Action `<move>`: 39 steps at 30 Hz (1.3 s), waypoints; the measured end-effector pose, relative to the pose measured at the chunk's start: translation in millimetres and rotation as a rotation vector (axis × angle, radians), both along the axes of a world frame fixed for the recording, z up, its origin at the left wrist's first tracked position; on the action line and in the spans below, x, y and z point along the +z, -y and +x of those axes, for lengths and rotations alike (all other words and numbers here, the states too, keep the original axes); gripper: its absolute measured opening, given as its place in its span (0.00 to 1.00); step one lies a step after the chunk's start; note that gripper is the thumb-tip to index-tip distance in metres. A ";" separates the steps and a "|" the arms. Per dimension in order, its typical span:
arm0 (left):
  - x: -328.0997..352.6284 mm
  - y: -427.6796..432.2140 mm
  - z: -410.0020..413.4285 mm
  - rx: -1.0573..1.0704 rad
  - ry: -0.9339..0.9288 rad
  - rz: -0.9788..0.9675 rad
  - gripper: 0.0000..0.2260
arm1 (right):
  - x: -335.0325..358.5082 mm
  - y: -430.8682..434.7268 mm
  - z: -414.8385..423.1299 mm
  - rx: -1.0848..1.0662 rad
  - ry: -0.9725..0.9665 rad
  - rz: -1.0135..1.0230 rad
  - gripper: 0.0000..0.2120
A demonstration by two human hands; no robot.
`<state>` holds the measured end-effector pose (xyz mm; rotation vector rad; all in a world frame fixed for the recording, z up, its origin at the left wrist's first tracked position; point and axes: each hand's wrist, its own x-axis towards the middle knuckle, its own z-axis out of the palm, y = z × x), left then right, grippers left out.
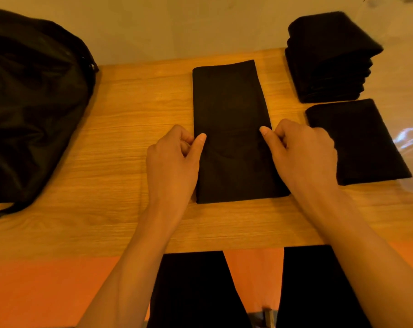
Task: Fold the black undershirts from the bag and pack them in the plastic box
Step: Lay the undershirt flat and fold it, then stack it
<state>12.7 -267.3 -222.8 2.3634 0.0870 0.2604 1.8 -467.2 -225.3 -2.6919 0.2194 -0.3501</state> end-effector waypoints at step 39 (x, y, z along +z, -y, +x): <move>-21.7 0.2 -42.5 -0.321 -0.049 0.597 0.37 | -6.5 -6.8 -33.9 0.319 -0.244 -0.137 0.41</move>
